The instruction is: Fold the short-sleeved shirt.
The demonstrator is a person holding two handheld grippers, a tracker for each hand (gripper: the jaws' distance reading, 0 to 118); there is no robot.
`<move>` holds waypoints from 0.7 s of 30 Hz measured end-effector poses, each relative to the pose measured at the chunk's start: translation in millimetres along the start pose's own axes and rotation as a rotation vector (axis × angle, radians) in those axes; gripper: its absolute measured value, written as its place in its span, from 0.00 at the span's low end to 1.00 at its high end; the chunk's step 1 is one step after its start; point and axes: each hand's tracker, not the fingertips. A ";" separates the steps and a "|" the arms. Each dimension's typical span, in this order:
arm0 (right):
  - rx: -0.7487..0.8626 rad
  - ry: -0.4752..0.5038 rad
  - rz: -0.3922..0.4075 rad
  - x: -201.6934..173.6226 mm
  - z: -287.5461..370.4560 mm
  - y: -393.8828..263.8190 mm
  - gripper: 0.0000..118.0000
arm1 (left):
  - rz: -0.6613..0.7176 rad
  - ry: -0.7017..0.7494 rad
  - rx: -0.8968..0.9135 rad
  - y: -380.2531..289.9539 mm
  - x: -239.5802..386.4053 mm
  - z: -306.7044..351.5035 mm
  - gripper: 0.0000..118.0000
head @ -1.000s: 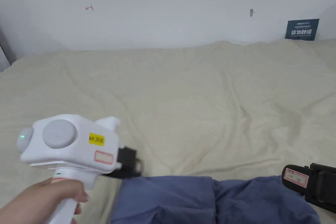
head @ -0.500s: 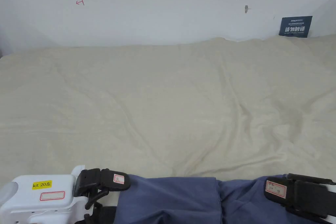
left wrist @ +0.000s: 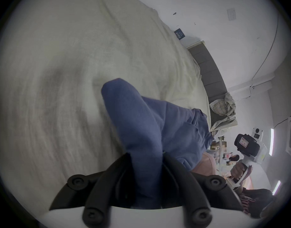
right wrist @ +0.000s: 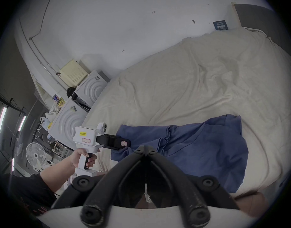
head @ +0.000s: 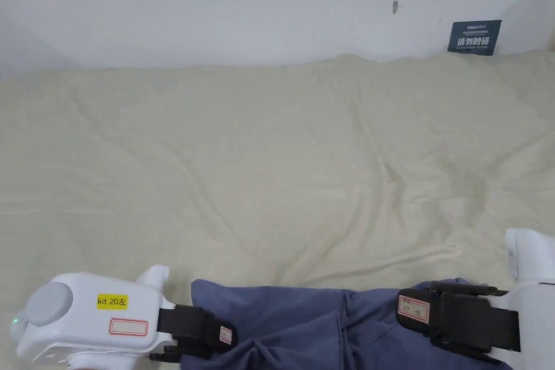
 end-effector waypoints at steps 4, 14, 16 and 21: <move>0.006 0.017 -0.008 -0.2 7.3 2.6 0.00 | -0.140 0.197 0.023 0.3 24.4 17.0 0.10; 0.041 0.105 -0.097 29.1 11.7 -0.3 0.00 | -0.283 0.909 0.064 -1.0 61.3 78.7 0.10; 0.041 0.099 -0.102 34.7 15.1 -1.7 0.00 | -0.226 0.743 0.053 -2.0 70.8 81.1 0.10; 0.084 0.045 -0.064 39.8 28.6 -2.8 0.00 | -0.237 0.542 0.046 6.1 114.6 42.2 0.10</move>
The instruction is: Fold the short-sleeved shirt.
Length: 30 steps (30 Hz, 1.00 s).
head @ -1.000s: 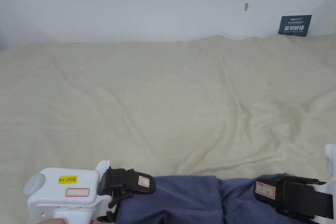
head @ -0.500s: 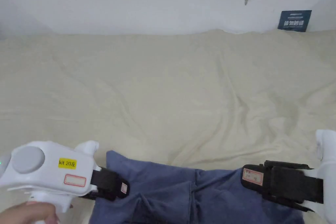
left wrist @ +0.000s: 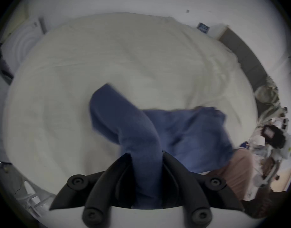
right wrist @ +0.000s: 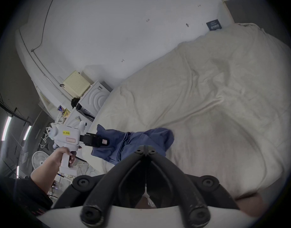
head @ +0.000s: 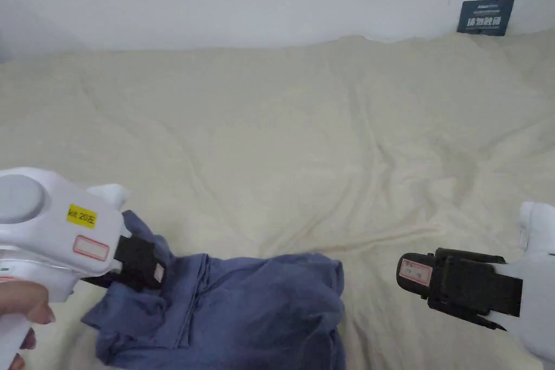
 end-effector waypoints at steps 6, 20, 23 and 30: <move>0.025 0.009 -0.022 4.3 13.6 -1.0 0.00 | -0.028 -0.274 -0.150 21.4 91.7 -58.7 0.10; 0.045 0.008 -0.043 12.4 19.5 -2.4 0.00 | 0.183 -0.529 -0.073 25.1 72.4 -44.6 0.94; 0.045 0.013 -0.053 14.7 17.2 -2.2 0.00 | 0.135 -0.379 -0.022 20.0 65.2 -23.2 0.93; 0.022 0.006 -0.053 16.5 13.4 -6.3 0.00 | -0.095 -0.234 -0.014 3.4 101.5 -43.8 0.02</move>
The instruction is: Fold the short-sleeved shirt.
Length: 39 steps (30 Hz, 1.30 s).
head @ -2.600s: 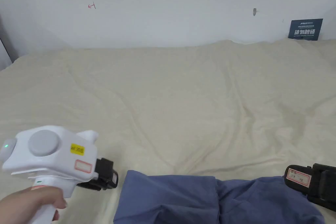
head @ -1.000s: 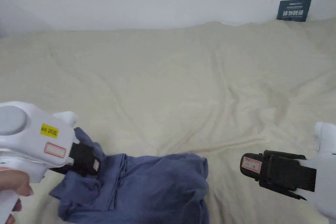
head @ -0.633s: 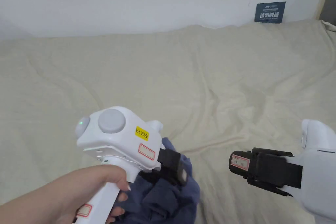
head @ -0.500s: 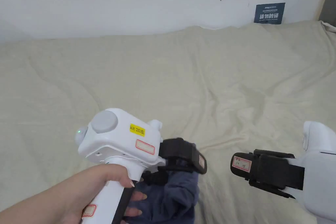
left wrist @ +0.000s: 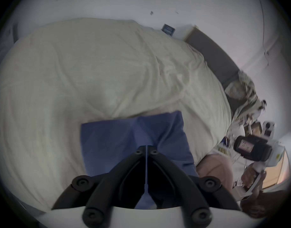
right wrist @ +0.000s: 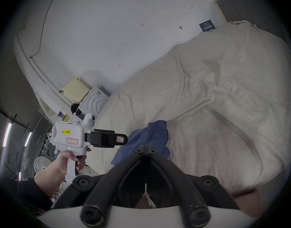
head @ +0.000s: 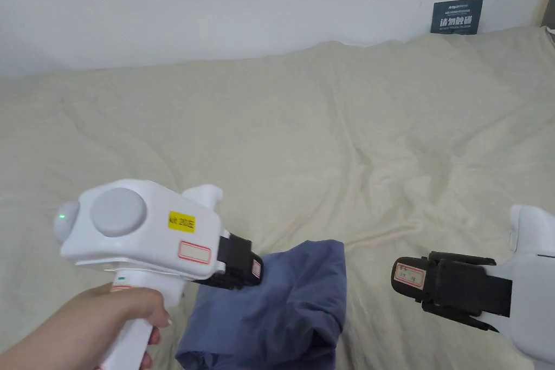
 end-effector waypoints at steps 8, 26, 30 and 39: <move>0.012 -0.021 -0.001 3.6 8.4 0.7 0.00 | -0.104 -0.097 -0.133 -3.7 55.2 -88.1 0.02; 0.169 0.086 0.063 -26.2 36.8 19.7 0.00 | -0.126 0.216 0.752 -58.3 46.4 78.3 0.02; 0.333 0.011 0.241 -59.6 46.2 17.1 0.00 | -0.111 0.244 0.942 -91.3 40.1 118.0 0.02; 0.780 -0.400 0.495 -36.7 36.7 -30.6 0.00 | -0.159 0.665 1.210 -127.8 0.6 89.0 0.02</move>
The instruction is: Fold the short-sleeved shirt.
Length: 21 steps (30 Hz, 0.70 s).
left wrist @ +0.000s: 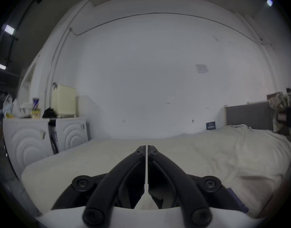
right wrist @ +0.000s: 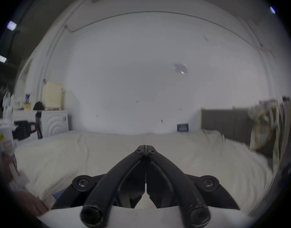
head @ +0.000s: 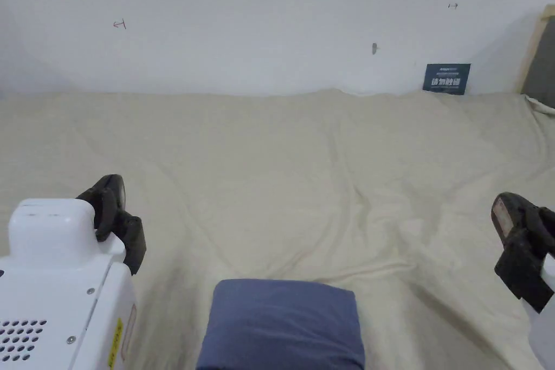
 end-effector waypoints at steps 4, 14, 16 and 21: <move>-0.051 -0.147 0.062 12.4 5.1 -30.7 0.00 | 0.113 -0.017 -0.079 -12.6 -1.7 1.9 0.02; -0.047 -0.102 0.109 5.6 3.5 -31.0 0.00 | 0.042 -0.009 -0.077 -19.3 8.3 2.8 0.02; -0.051 -0.105 0.092 5.9 4.4 -31.4 0.00 | 0.037 -0.011 -0.080 -19.8 8.5 4.6 0.02; -0.003 -0.045 0.034 2.1 1.9 0.5 0.00 | 0.021 -0.122 -0.089 7.2 -9.9 0.1 0.02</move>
